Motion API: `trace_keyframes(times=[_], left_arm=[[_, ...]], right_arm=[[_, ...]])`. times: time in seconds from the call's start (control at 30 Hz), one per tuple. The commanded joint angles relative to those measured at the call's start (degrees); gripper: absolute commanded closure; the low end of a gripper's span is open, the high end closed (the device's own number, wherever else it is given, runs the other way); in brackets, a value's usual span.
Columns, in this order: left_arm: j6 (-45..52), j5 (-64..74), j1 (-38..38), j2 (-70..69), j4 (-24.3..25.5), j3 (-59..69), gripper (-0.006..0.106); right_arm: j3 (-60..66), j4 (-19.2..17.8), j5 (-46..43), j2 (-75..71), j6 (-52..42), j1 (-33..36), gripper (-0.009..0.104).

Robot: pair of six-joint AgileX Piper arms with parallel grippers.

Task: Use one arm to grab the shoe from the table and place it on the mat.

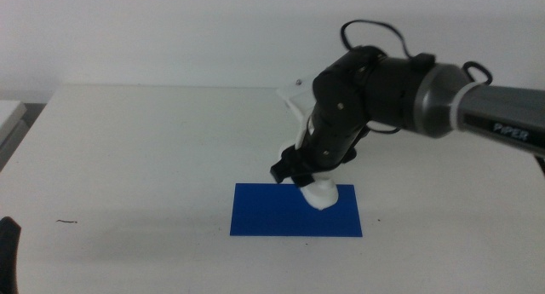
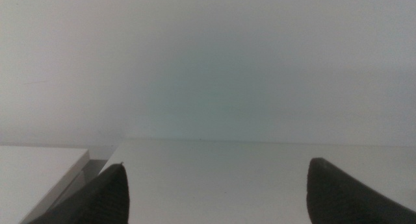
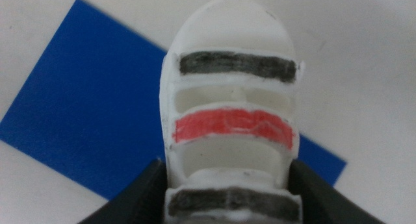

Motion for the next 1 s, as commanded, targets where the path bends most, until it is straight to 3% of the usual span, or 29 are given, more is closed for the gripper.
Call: trace_keyframes(times=[0.0,0.17,0.27,0.43,0.5,0.87,0.97], left_arm=[[-0.1,-0.6,0.0,-0.2,0.0,0.0,0.007],[-0.1,-0.6,0.0,-0.2,0.0,0.0,0.007],[-0.1,-0.6,0.0,-0.2,0.0,0.0,0.007],[-0.1,-0.6,0.0,-0.2,0.0,0.0,0.007],[-0.1,-0.6,0.0,-0.2,0.0,0.0,0.007],[-0.1,-0.6,0.0,-0.2,0.0,0.0,0.007],[-0.1,-0.6,0.0,-0.2,0.0,0.0,0.007]], right_arm=[[-0.5,-0.8,0.3,0.1,1.2,1.1,0.087],[-0.5,-0.9,0.1,0.7,1.1,1.5,0.087],[-0.5,-1.9,-1.2,1.2,-5.8,1.6,0.087],[-0.5,-0.4,-0.8,2.5,-44.6,1.7,0.091],[-0.5,0.5,-0.8,2.8,-54.1,1.7,0.092],[-0.5,4.2,-1.3,5.9,-57.1,1.7,0.092],[-0.5,4.2,-1.6,6.2,-57.1,1.7,0.086]])
